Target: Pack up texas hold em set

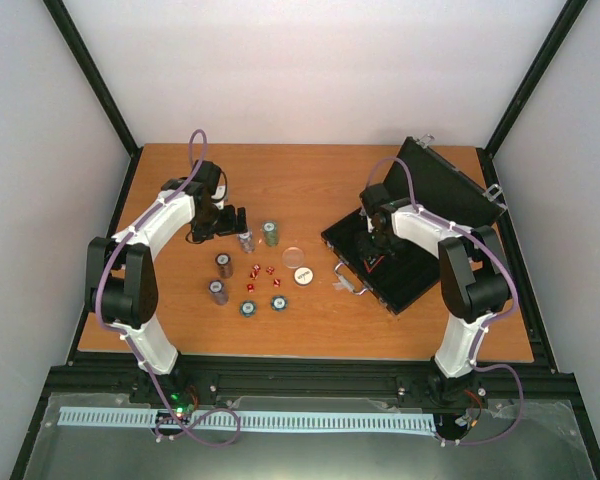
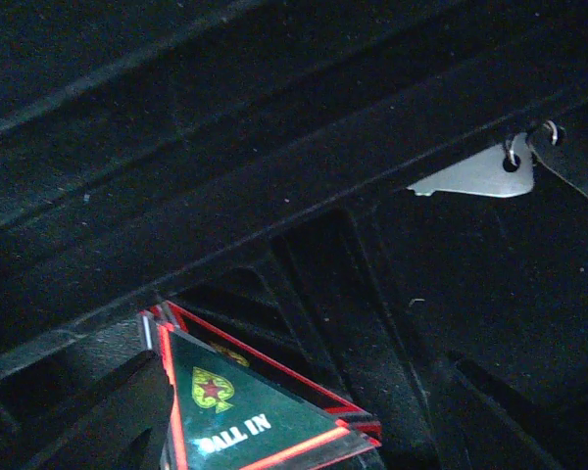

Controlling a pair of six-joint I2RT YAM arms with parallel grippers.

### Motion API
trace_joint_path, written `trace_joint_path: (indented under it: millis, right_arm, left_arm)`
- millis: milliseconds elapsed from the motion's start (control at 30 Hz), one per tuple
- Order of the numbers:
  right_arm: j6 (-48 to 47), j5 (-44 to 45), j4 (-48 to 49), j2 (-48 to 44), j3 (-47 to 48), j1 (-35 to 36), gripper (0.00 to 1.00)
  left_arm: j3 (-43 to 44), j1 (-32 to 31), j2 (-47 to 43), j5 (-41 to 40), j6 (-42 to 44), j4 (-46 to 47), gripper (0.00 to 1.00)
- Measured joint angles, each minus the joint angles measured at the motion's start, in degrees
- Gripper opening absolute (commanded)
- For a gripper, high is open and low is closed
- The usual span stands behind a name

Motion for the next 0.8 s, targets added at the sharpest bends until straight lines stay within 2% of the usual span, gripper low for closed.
trace_joint_path:
  millis: [567,800]
  right_arm:
    - [-2.1,1.6,-1.7,0.1,0.6,2.6,0.74]
    - [-1.9,3.8,-2.4,4.0,2.9,2.9,0.75]
  left_arm:
    - [0.0,0.0,1.3,0.0,-0.1,0.0,1.00]
    - [0.0,0.0,1.7,0.0,-0.1,0.0,1.00]
